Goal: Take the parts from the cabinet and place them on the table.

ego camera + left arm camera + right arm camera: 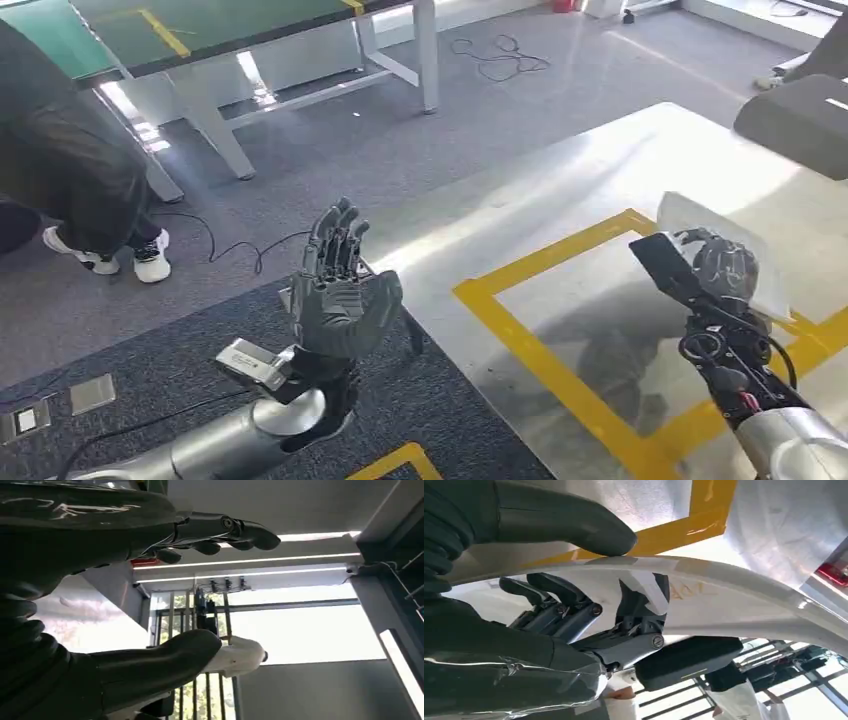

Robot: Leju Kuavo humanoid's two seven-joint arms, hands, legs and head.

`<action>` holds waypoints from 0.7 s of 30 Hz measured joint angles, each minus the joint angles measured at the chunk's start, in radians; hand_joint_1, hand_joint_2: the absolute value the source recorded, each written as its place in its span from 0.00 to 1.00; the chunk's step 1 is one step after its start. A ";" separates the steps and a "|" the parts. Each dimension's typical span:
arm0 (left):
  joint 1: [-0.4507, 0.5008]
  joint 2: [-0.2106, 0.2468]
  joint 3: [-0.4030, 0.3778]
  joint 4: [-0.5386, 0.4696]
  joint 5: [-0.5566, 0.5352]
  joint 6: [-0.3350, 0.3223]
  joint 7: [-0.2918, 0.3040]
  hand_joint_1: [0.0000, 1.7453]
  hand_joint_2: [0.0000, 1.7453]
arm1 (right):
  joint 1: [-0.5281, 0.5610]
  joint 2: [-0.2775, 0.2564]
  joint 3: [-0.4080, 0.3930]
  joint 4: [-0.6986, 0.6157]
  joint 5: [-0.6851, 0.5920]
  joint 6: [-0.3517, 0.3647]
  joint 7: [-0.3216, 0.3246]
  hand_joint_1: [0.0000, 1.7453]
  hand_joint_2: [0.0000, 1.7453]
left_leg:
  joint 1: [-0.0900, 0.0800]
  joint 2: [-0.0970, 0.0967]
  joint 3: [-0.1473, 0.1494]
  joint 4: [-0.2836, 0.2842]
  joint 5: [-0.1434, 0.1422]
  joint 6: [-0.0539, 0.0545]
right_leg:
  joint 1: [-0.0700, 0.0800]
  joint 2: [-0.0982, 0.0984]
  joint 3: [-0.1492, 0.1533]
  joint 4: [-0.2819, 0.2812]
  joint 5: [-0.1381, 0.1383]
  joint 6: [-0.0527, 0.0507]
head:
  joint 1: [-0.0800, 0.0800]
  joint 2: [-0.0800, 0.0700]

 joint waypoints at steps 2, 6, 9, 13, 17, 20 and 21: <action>0.001 0.000 0.000 0.000 -0.002 0.000 0.000 0.00 1.00 | 0.004 -0.004 -0.003 -0.010 0.000 0.000 0.001 1.00 1.00 | 0.000 0.000 0.000 0.000 0.000 0.000 | 0.000 0.000 0.000 0.000 0.000 0.000 | 0.000 0.000; 0.006 0.003 0.000 0.000 -0.008 0.000 0.003 0.00 1.00 | 0.025 -0.015 -0.010 -0.048 -0.003 -0.003 0.005 1.00 1.00 | 0.000 0.000 0.000 0.000 0.000 0.000 | 0.000 0.000 0.000 0.000 0.000 0.000 | 0.000 0.000; 0.007 0.004 0.000 0.000 -0.010 0.000 0.003 0.00 1.00 | 0.037 -0.023 -0.012 -0.077 -0.004 -0.007 0.006 1.00 1.00 | 0.000 0.000 0.000 0.000 0.000 0.000 | 0.000 0.000 0.000 0.000 0.000 0.000 | 0.000 0.000; 0.010 0.005 0.000 0.000 -0.012 0.000 0.018 0.00 1.00 | 0.062 -0.037 -0.018 -0.131 0.003 -0.018 0.022 1.00 1.00 | 0.000 0.000 0.000 0.000 0.000 0.000 | 0.000 0.000 0.000 0.000 0.000 0.000 | 0.000 0.000; 0.012 0.005 0.000 0.000 -0.018 0.000 0.025 0.00 1.00 | 0.090 -0.050 -0.022 -0.189 0.018 -0.017 0.050 1.00 1.00 | 0.000 0.000 0.000 0.000 0.000 0.000 | 0.000 0.000 0.000 -0.001 0.000 0.000 | 0.000 0.000; 0.012 0.005 0.000 0.000 -0.018 0.000 0.025 0.00 1.00 | 0.105 -0.055 -0.026 -0.216 0.019 -0.016 0.051 1.00 1.00 | 0.000 0.000 0.000 0.000 0.000 0.000 | 0.000 0.000 0.000 -0.001 0.000 0.000 | 0.000 0.000; 0.012 0.005 0.000 0.000 -0.017 0.000 0.025 0.00 1.00 | 0.108 -0.055 -0.028 -0.222 0.019 -0.016 0.049 1.00 1.00 | 0.000 0.000 0.000 0.000 0.000 0.000 | 0.000 0.000 0.000 -0.001 0.000 0.000 | 0.000 0.000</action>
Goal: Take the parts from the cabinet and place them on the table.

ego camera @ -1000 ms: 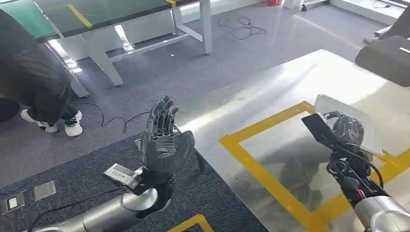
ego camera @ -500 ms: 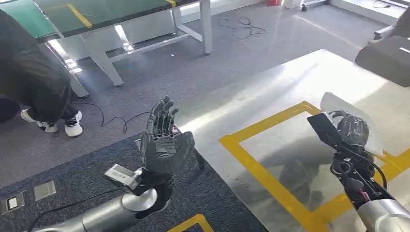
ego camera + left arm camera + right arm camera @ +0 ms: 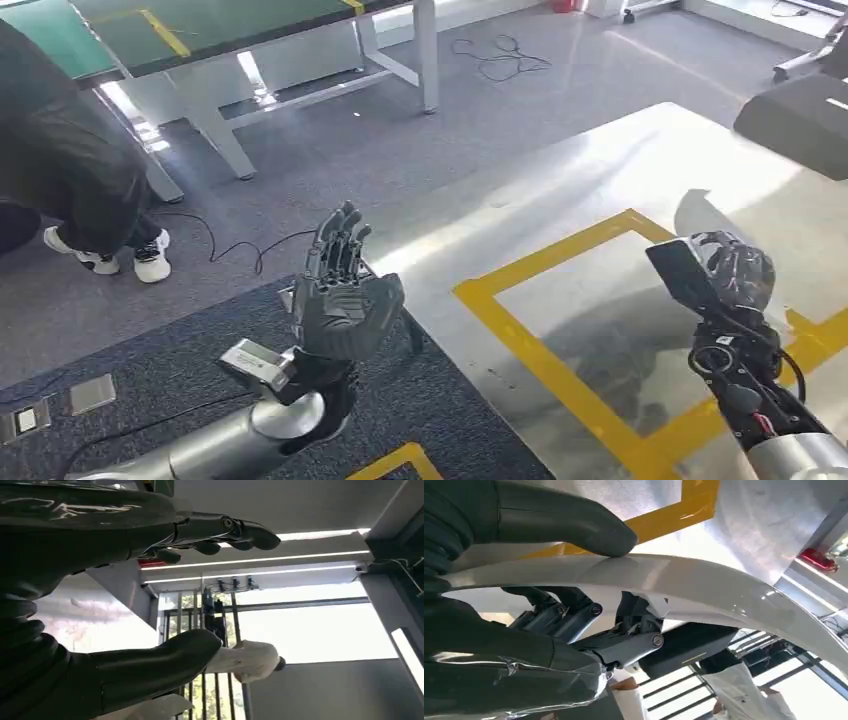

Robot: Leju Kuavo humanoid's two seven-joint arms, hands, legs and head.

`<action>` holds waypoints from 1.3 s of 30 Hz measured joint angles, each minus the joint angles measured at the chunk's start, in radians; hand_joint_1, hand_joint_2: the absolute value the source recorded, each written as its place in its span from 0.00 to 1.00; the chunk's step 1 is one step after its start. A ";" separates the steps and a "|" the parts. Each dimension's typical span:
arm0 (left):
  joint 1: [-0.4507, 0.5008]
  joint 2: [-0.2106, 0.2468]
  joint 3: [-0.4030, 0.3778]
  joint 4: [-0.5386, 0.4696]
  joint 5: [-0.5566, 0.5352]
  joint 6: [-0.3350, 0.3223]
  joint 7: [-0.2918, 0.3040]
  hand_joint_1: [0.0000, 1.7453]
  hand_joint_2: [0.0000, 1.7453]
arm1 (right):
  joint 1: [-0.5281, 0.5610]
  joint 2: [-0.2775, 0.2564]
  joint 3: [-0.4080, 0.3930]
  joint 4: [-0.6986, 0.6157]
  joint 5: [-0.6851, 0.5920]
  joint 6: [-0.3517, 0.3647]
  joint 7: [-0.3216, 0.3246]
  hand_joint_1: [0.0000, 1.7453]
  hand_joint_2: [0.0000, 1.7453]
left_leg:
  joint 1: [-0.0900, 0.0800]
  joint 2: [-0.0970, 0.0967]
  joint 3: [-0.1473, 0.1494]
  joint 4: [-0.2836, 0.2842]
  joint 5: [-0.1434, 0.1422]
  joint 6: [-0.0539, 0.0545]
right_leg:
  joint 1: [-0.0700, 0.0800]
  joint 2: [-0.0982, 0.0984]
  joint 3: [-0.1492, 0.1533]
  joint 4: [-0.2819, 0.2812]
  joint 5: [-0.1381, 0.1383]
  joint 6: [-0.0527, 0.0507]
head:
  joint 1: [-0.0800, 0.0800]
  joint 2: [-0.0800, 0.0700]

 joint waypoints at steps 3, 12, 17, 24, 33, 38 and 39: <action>0.000 0.000 0.000 0.000 0.000 0.000 -0.001 0.00 1.00 | 0.006 -0.003 -0.005 -0.015 0.000 0.000 -0.003 1.00 1.00 | 0.000 0.000 0.000 0.000 0.000 0.000 | 0.000 0.000 0.000 0.000 0.000 0.000 | 0.000 0.000; 0.000 0.000 0.000 0.000 0.000 0.000 -0.006 0.00 1.00 | 0.012 -0.007 -0.006 -0.040 0.000 0.000 -0.008 0.00 0.00 | 0.000 0.000 0.000 0.000 0.000 0.000 | 0.000 0.000 0.000 0.000 0.000 0.000 | 0.000 0.000; 0.000 -0.001 0.000 0.000 0.013 0.000 -0.026 0.00 1.00 | 0.012 -0.007 -0.007 -0.041 -0.003 0.000 -0.024 0.00 0.00 | 0.000 0.000 0.000 0.000 0.000 0.000 | 0.000 0.000 0.000 0.000 0.000 0.000 | 0.000 0.000; 0.000 -0.001 0.000 0.001 0.019 0.000 -0.029 0.00 1.00 | 0.013 -0.007 -0.008 -0.042 -0.011 0.001 -0.037 0.00 0.00 | 0.000 0.000 0.000 0.000 0.000 0.000 | 0.000 0.000 0.000 0.000 0.000 0.000 | 0.000 0.000; 0.000 -0.001 0.000 0.001 0.027 0.000 -0.029 0.00 1.00 | 0.029 -0.007 -0.017 -0.058 -0.014 0.001 -0.036 0.00 0.00 | 0.000 0.000 0.000 0.000 0.000 0.000 | 0.000 0.000 0.000 -0.001 0.000 0.000 | 0.000 0.000; 0.000 -0.001 0.000 0.001 0.027 0.000 -0.029 0.00 1.00 | 0.031 -0.007 -0.023 -0.066 -0.016 0.001 -0.036 0.00 0.00 | 0.000 0.000 0.000 0.000 0.000 0.000 | 0.000 0.000 0.000 -0.001 0.000 0.000 | 0.000 0.000; 0.000 -0.001 0.000 0.001 0.027 0.000 -0.029 0.00 1.00 | 0.031 -0.007 -0.023 -0.066 -0.016 0.001 -0.036 0.00 0.00 | 0.000 0.000 0.000 0.000 0.000 0.000 | 0.000 0.000 0.000 -0.001 0.000 0.000 | 0.000 0.000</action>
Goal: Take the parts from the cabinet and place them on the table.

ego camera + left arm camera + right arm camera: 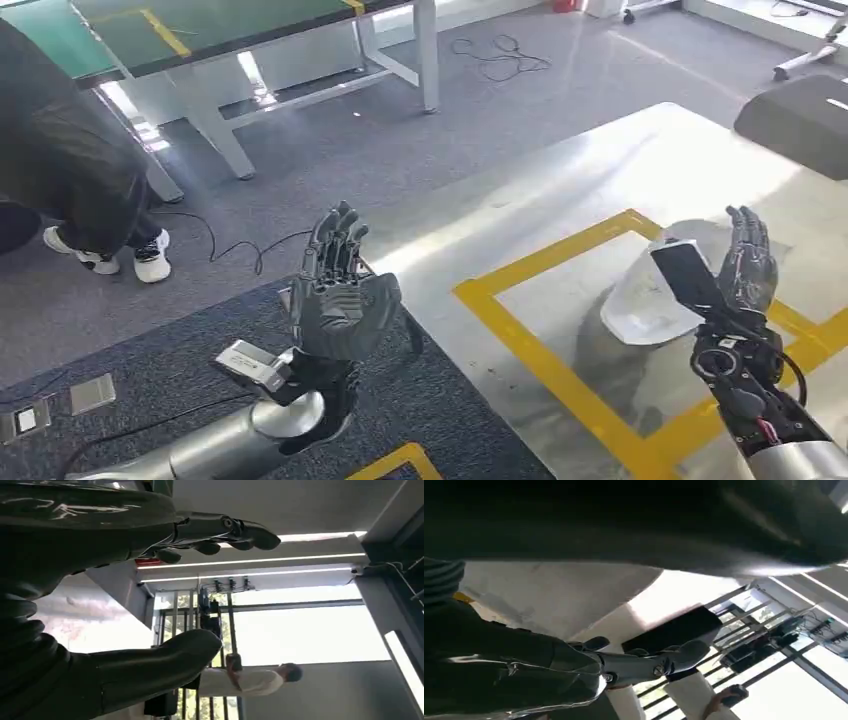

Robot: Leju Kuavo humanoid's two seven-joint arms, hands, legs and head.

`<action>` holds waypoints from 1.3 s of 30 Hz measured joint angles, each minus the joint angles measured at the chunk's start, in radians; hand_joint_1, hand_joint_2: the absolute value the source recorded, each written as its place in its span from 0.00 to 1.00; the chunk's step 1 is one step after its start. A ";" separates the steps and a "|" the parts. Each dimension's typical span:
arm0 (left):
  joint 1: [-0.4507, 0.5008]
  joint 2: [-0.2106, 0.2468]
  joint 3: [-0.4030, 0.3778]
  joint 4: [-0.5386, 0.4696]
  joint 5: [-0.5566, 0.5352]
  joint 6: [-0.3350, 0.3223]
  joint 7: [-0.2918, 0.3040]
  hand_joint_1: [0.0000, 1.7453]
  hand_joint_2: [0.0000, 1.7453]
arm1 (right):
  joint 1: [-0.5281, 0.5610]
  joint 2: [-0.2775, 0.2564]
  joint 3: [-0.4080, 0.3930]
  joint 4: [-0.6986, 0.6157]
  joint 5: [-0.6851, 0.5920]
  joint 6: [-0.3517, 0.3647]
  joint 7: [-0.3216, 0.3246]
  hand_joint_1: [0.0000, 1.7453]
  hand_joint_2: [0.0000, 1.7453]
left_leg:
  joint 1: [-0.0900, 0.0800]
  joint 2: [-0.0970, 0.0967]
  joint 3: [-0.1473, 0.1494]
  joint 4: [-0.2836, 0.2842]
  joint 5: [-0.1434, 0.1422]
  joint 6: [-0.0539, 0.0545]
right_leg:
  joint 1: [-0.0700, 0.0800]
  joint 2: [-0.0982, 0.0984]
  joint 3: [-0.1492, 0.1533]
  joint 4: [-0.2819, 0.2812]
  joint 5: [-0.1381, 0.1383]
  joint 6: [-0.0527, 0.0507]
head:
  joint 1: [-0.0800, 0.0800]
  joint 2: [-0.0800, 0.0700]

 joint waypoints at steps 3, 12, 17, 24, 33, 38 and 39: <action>0.000 0.000 0.000 0.000 0.000 0.000 0.000 0.00 1.00 | 0.003 0.000 -0.003 -0.007 -0.002 0.000 -0.001 0.00 0.00 | 0.000 0.000 0.000 0.000 0.000 0.000 | 0.000 0.000 0.000 0.000 0.000 0.000 | 0.000 0.000; 0.003 0.001 0.000 0.000 -0.013 0.000 0.012 0.00 1.00 | 0.071 -0.002 -0.017 -0.161 -0.063 0.006 -0.015 0.00 0.00 | 0.000 0.001 0.000 -0.001 0.000 0.000 | 0.000 0.000 0.000 0.000 0.000 0.000 | 0.000 0.000; 0.005 0.001 0.000 0.000 -0.016 0.000 0.012 0.00 1.00 | 0.098 -0.008 -0.020 -0.258 -0.064 0.007 -0.007 0.00 0.00 | 0.000 0.000 0.000 -0.001 0.000 0.000 | 0.000 0.000 0.000 -0.001 0.000 0.000 | 0.001 0.000; 0.020 0.003 0.005 0.000 -0.035 0.000 0.043 0.00 0.00 | 0.160 -0.016 -0.021 -0.441 -0.093 0.039 -0.016 0.00 0.00 | 0.000 0.001 0.000 -0.002 0.000 0.000 | 0.000 0.000 0.000 -0.001 0.000 0.000 | 0.001 0.000; 0.051 0.010 0.013 0.000 -0.020 0.000 0.064 0.00 0.00 | 0.260 -0.036 0.008 -0.739 -0.073 0.099 0.027 0.00 0.00 | 0.000 0.000 0.001 -0.004 0.000 0.000 | 0.000 0.000 0.000 -0.003 0.000 0.000 | 0.002 0.000; 0.064 0.013 0.018 0.000 -0.028 0.000 0.065 0.00 0.00 | 0.290 -0.053 0.028 -0.837 -0.098 0.112 0.041 0.00 0.00 | 0.000 0.000 0.001 -0.004 0.000 0.000 | 0.000 0.000 0.001 -0.003 0.000 0.000 | 0.002 0.000; 0.066 0.014 0.018 0.000 -0.029 0.000 0.068 0.00 0.00 | 0.296 -0.057 0.031 -0.850 -0.103 0.113 0.042 0.00 0.00 | 0.000 0.000 0.001 -0.004 0.000 0.000 | 0.000 0.000 0.001 -0.004 0.000 0.000 | 0.002 0.000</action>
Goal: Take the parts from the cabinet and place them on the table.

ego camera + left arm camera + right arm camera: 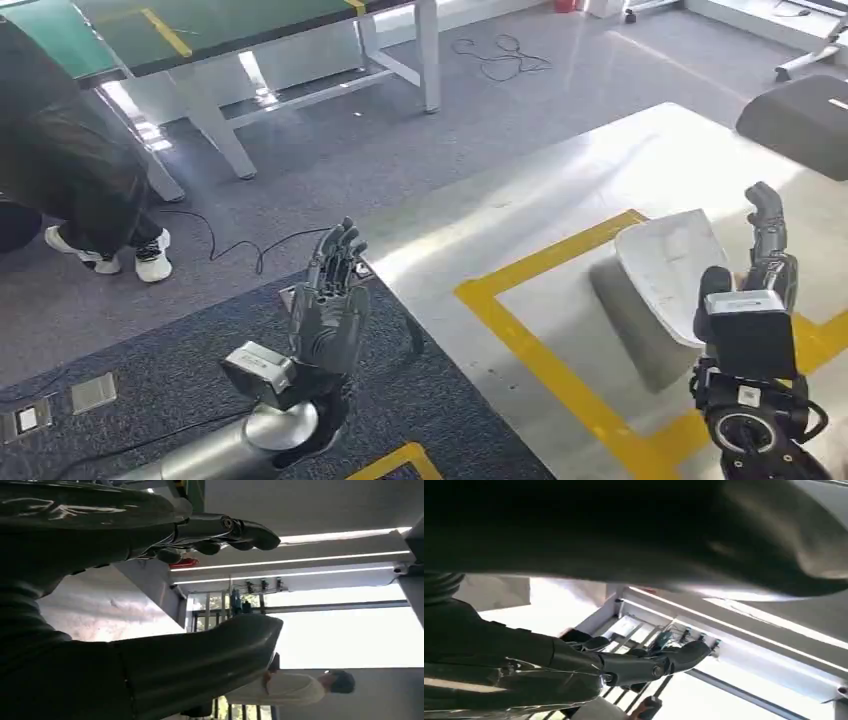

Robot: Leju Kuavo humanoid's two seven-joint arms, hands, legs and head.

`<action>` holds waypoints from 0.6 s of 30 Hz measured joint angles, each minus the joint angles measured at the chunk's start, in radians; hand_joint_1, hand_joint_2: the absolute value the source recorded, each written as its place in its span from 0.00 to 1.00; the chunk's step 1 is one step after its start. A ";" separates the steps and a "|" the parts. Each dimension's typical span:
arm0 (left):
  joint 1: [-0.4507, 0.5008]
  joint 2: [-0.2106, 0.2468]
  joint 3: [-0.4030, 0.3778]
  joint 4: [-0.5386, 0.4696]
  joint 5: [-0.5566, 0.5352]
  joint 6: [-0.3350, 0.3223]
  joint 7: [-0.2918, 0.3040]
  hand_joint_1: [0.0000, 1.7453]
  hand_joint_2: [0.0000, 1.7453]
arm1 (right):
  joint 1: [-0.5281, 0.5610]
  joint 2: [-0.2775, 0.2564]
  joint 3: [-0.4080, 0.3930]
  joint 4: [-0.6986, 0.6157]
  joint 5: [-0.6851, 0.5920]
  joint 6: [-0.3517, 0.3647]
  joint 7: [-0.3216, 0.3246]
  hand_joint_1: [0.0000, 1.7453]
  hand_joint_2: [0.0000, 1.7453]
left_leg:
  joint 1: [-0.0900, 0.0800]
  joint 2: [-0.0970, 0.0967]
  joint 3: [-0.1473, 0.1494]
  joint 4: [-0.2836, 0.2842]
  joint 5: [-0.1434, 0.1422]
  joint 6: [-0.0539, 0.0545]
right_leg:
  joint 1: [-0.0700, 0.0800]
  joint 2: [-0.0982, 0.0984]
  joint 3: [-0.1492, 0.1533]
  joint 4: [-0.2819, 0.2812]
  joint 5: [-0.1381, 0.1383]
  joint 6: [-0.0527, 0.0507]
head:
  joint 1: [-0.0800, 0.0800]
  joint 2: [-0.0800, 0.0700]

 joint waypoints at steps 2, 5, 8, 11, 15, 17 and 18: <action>0.002 0.000 0.000 0.000 -0.004 0.000 0.007 0.00 0.00 | 0.016 -0.007 0.007 -0.027 -0.020 0.007 0.000 0.00 0.00 | 0.000 0.000 0.000 0.000 0.000 0.000 | 0.000 0.000 0.000 0.000 0.000 0.000 | 0.000 0.000; 0.005 0.000 0.003 0.000 -0.030 0.000 0.021 0.00 0.00 | 0.039 -0.010 0.018 -0.060 -0.052 0.035 -0.017 0.00 0.00 | 0.000 0.000 0.000 0.000 0.000 0.000 | 0.000 0.000 0.001 -0.001 0.000 0.000 | 0.000 0.000; 0.017 0.001 0.010 -0.003 -0.046 0.000 0.031 0.00 0.00 | 0.049 -0.013 0.032 -0.080 -0.061 0.046 -0.029 0.00 0.00 | -0.001 0.000 0.000 0.000 0.000 0.001 | -0.001 0.000 0.001 -0.003 0.001 0.000 | 0.000 0.000; 0.020 0.001 0.010 -0.003 -0.046 0.000 0.031 0.00 0.00 | 0.055 -0.018 0.040 -0.098 -0.063 0.042 -0.029 0.00 0.00 | -0.002 0.000 0.000 0.000 -0.001 0.002 | -0.002 0.000 0.002 -0.004 0.001 0.001 | 0.000 0.000; 0.020 0.001 0.010 -0.003 -0.043 0.000 0.031 0.00 0.00 | 0.065 -0.024 0.048 -0.116 -0.062 0.039 -0.028 0.00 0.00 | -0.004 0.000 0.000 0.001 -0.003 0.009 | -0.004 -0.001 0.004 -0.009 0.003 0.005 | 0.000 0.000; 0.020 0.001 0.010 -0.003 -0.043 0.000 0.031 0.00 0.00 | 0.067 -0.027 0.051 -0.124 -0.062 0.037 -0.028 0.00 0.00 | -0.006 0.000 0.000 0.001 -0.003 0.014 | -0.006 -0.001 0.006 -0.014 0.005 0.009 | 0.000 0.000; 0.020 0.001 0.010 -0.003 -0.042 0.000 0.031 0.00 0.00 | 0.068 -0.027 0.054 -0.129 -0.062 0.036 -0.028 0.00 0.00 | -0.007 0.000 0.000 0.000 -0.003 0.017 | -0.006 -0.001 0.008 -0.017 0.006 0.012 | 0.000 0.000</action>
